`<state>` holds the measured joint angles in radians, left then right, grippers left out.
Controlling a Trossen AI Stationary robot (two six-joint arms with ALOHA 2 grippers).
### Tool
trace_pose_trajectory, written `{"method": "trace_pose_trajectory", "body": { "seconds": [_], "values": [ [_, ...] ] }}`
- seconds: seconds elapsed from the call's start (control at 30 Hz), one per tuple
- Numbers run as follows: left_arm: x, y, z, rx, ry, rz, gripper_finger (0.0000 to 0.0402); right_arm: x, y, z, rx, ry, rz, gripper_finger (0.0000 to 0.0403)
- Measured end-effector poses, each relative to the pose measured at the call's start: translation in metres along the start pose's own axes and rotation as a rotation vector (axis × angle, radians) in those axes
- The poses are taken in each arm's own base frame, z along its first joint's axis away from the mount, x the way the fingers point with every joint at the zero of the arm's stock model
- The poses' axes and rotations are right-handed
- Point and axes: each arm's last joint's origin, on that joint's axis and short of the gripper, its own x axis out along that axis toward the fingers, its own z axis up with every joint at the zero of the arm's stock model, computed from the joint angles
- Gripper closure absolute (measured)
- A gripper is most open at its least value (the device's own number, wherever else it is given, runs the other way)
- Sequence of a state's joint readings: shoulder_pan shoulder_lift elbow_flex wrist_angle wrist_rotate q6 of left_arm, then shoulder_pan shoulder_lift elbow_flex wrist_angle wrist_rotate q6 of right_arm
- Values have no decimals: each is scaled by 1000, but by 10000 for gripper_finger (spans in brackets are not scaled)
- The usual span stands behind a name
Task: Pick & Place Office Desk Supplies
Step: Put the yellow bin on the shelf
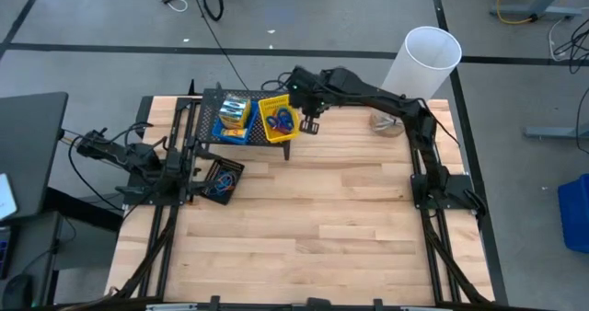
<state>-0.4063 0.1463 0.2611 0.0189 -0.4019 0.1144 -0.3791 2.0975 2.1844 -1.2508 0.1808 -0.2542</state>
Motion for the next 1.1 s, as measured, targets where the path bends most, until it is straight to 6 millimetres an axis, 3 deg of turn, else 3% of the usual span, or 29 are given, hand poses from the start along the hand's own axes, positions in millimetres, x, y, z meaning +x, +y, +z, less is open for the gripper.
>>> {"method": "trace_pose_trajectory", "body": {
  "seconds": [0.27,0.6,0.83,1.1],
  "values": [
    [0,0,0,-3,1,8,67,10,12,2,-34,-36,124,402],
    [0,0,0,-20,3,16,67,5,32,16,-103,-159,199,403],
    [0,0,0,-20,3,16,67,5,32,18,-123,-193,198,403],
    [0,0,0,-20,3,16,67,15,12,10,-85,-113,136,403]
  ]
}}
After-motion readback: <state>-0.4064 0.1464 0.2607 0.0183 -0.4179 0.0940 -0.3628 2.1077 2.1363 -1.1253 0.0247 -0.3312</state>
